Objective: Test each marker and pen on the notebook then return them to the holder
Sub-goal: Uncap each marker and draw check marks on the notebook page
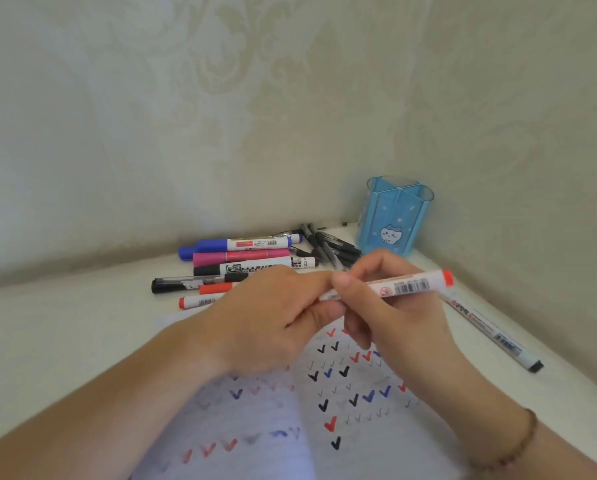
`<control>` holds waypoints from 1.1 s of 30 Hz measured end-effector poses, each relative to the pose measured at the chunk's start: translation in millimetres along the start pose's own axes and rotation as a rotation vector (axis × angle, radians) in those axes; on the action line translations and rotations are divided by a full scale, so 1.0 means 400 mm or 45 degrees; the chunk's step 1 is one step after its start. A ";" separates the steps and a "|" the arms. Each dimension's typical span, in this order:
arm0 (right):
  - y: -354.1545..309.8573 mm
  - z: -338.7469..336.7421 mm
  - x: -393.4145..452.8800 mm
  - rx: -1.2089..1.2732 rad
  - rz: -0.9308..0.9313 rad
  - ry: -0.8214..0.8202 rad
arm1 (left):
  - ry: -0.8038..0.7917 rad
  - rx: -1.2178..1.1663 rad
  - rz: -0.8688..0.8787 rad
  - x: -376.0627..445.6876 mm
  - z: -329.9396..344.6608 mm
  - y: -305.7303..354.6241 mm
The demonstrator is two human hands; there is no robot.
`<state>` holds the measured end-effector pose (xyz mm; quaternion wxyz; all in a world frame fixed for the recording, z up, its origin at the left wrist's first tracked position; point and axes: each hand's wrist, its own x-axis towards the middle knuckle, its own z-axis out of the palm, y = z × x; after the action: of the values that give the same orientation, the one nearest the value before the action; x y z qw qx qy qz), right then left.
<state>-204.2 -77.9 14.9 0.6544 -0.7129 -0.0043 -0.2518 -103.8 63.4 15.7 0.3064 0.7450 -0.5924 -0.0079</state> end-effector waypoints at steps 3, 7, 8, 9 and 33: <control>0.008 -0.005 -0.001 0.094 -0.024 -0.078 | -0.048 -0.113 0.080 -0.002 -0.011 0.014; 0.000 -0.023 -0.001 0.036 -0.190 -0.176 | -0.020 -0.315 0.131 -0.001 -0.003 0.036; -0.006 -0.025 -0.003 0.008 -0.230 -0.191 | -0.002 -0.366 0.148 -0.002 0.001 0.037; -0.011 -0.029 -0.006 -0.030 -0.266 -0.199 | 0.009 -0.409 0.159 -0.003 0.003 0.040; 0.015 -0.065 -0.138 -0.392 0.221 -0.124 | -0.058 0.033 -0.032 -0.003 0.051 -0.024</control>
<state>-259.6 -85.0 -10.4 0.5558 -0.8138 0.0644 -0.1572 -103.3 56.3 -5.8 0.2832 0.7559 -0.5899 -0.0210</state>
